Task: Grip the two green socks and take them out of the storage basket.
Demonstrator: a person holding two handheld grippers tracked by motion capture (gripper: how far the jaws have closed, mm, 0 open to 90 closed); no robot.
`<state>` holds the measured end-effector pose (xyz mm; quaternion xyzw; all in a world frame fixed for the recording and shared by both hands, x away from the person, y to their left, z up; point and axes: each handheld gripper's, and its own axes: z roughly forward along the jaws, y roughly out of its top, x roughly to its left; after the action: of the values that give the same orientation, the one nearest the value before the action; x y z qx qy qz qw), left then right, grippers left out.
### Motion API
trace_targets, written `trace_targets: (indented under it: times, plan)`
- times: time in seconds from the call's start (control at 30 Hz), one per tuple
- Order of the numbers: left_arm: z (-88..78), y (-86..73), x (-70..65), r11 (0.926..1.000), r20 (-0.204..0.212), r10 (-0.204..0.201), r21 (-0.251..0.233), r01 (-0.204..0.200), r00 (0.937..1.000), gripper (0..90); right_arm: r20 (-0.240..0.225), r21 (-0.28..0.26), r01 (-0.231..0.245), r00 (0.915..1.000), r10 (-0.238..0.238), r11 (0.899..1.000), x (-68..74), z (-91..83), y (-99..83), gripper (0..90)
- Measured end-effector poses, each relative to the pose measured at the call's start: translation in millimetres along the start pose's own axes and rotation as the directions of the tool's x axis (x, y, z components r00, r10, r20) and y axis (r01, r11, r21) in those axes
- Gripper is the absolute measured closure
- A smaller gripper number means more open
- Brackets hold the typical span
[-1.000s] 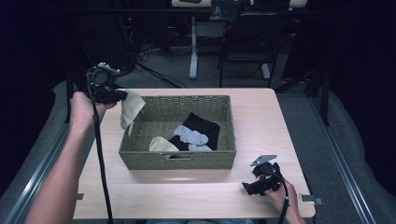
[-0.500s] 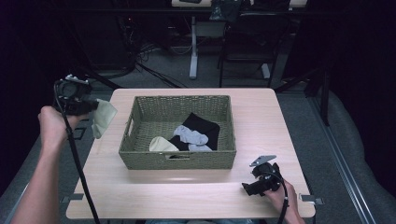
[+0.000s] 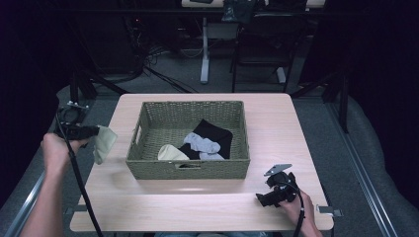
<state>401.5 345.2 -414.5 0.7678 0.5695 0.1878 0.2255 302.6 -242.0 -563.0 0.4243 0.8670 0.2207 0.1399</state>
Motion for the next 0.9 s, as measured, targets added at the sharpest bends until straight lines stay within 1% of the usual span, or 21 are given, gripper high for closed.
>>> trace_targets:
  times: [0.07,0.13,0.2,0.23,0.33,0.4,0.43,0.57,0.6,0.7,0.77,0.9]
  plan:
    - [5.8,-3.5,1.0,0.9999,0.002,-0.002,0.015,0.002,1.0,87.4,0.007,0.0,0.003,1.0,-0.003,1.0,0.7,0.0,0.1,4.5]
    - [12.3,-7.7,1.3,0.9996,0.009,-0.009,0.025,0.009,0.9999,87.4,-0.003,-0.009,0.002,1.0,-0.002,1.0,1.4,0.9,-0.6,4.5]
    - [19.4,-11.6,0.5,0.9992,0.008,-0.009,0.04,0.009,0.9999,87.4,0.0,0.002,0.001,1.0,-0.001,1.0,0.9,0.5,-0.8,4.5]
    - [22.7,-13.1,0.4,0.9986,0.009,-0.005,0.054,0.005,0.9999,87.3,-0.003,-0.001,-0.002,1.0,0.002,1.0,0.7,0.7,-0.9,4.5]
    - [33.8,-18.5,-0.3,0.9976,0.014,-0.013,0.068,0.012,0.9998,87.4,-0.002,-0.014,-0.013,0.9999,0.013,1.0,0.8,1.5,-1.0,4.5]
    - [40.5,-22.0,-0.4,0.9964,0.015,-0.02,0.083,0.019,0.9997,87.4,0.003,-0.002,0.007,1.0,-0.007,1.0,0.7,0.3,-0.2,4.6]
    - [43.7,-23.8,-0.3,0.9959,0.018,-0.025,0.088,0.023,0.9995,87.4,-0.004,-0.01,0.002,1.0,-0.002,1.0,1.7,0.8,-0.5,4.6]
    - [53.9,-30.3,0.6,0.9944,0.02,-0.038,0.1,0.036,0.9991,87.4,0.004,0.006,0.008,1.0,-0.008,1.0,0.9,0.1,-0.8,4.6]
    - [56.3,-31.7,0.7,0.9939,0.021,-0.041,0.104,0.038,0.9989,87.4,-0.005,-0.002,-0.002,1.0,0.002,1.0,0.9,0.6,-1.0,4.6]
    - [64.3,-35.5,0.3,0.9916,0.027,-0.048,0.122,0.044,0.9985,87.4,-0.004,-0.006,-0.006,1.0,0.006,1.0,-0.2,0.8,-0.7,4.6]
    - [69.7,-37.8,-1.0,0.9909,0.028,-0.052,0.126,0.048,0.9983,87.5,0.0,0.001,0.002,1.0,-0.002,1.0,0.3,0.3,0.1,4.6]
    - [80.6,-43.0,-2.8,0.9873,0.035,-0.056,0.151,0.05,0.9978,87.4,-0.001,0.001,0.008,1.0,-0.008,1.0,1.8,0.7,-0.2,4.6]
